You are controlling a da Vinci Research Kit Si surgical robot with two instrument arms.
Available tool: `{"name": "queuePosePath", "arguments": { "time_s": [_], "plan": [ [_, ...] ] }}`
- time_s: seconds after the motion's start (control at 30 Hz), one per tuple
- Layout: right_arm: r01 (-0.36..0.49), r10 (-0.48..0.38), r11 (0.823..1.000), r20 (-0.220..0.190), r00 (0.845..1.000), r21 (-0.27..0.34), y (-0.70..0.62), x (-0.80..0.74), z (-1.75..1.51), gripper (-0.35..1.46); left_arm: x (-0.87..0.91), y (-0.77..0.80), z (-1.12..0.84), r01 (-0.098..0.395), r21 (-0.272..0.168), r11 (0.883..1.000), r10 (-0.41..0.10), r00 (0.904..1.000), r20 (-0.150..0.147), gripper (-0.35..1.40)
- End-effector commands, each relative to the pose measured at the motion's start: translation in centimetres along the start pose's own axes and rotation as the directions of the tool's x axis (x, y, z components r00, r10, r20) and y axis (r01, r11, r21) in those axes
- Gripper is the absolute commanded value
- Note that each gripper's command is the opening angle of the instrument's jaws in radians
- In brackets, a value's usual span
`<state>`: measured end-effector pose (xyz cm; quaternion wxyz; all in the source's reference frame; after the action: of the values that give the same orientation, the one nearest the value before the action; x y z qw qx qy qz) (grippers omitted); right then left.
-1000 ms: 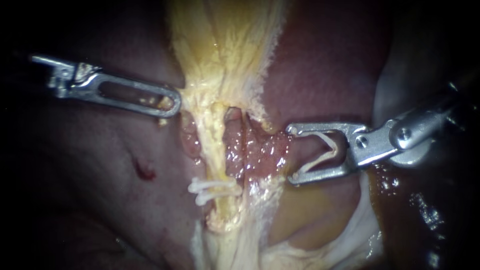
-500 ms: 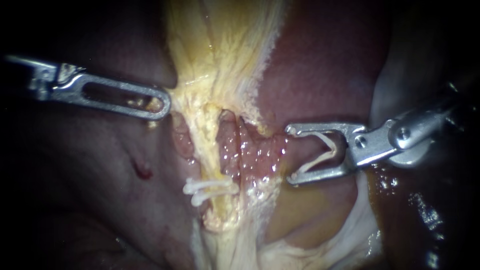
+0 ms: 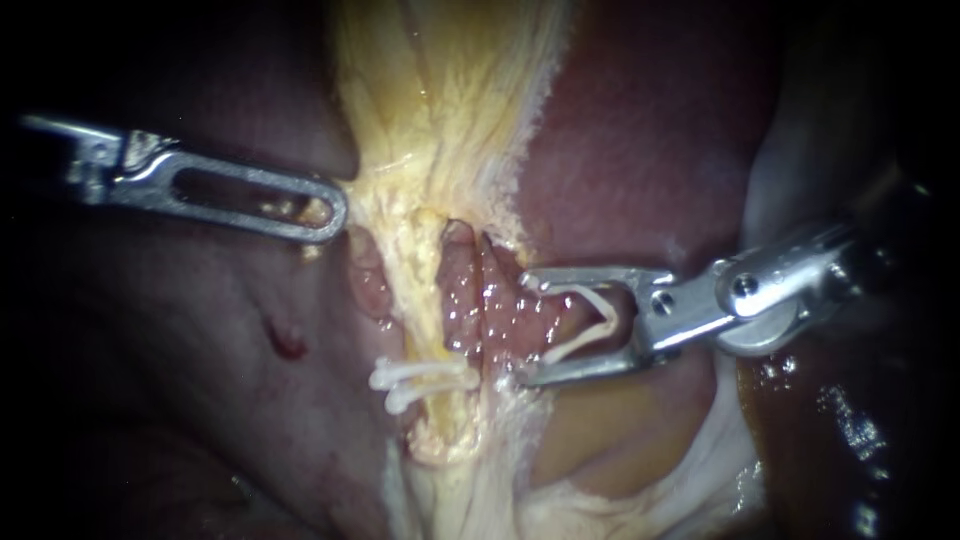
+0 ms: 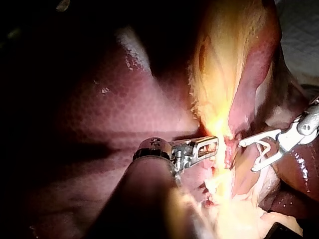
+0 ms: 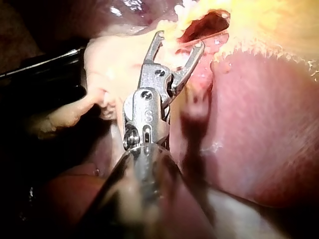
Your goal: Clipping third clip left tube
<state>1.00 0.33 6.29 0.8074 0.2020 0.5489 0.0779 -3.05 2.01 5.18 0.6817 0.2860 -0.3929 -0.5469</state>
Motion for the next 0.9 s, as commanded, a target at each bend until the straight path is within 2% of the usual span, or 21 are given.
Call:
{"name": "queuePosePath", "arguments": {
  "time_s": [0.03, 0.33, 0.6, 0.77, 0.9],
  "plan": [
    [-0.008, 0.008, 1.0, -0.007, 1.0, 0.001, 0.01, 0.0, 0.02, 0.5, 0.0, 0.0, 0.0, 0.0, -0.001, 1.0, 0.0, 1.0, 0.0, -0.35],
    [-0.062, 0.061, 0.998, -0.042, 0.997, -0.003, 0.06, 0.04, 0.18, 0.49, 0.02, 0.01, 0.04, -0.001, -0.002, 1.0, 0.001, 1.0, 0.002, -0.35],
    [-0.078, 0.078, 0.997, -0.05, 0.996, 0.009, 0.06, 0.03, 0.31, 0.49, 0.02, 0.02, 0.05, -0.001, -0.002, 1.0, 0.001, 1.0, 0.002, -0.35],
    [-0.094, 0.094, 0.996, -0.05, 0.994, 0.007, 0.1, -0.01, 0.38, 0.49, 0.02, 0.02, 0.05, -0.001, -0.002, 1.0, 0.001, 1.0, 0.002, -0.35],
    [-0.109, 0.109, 0.994, -0.054, 0.993, 0.007, 0.17, -0.1, 0.43, 0.49, 0.02, 0.02, 0.06, -0.001, -0.003, 1.0, 0.001, 1.0, 0.002, -0.35]
  ]
}}
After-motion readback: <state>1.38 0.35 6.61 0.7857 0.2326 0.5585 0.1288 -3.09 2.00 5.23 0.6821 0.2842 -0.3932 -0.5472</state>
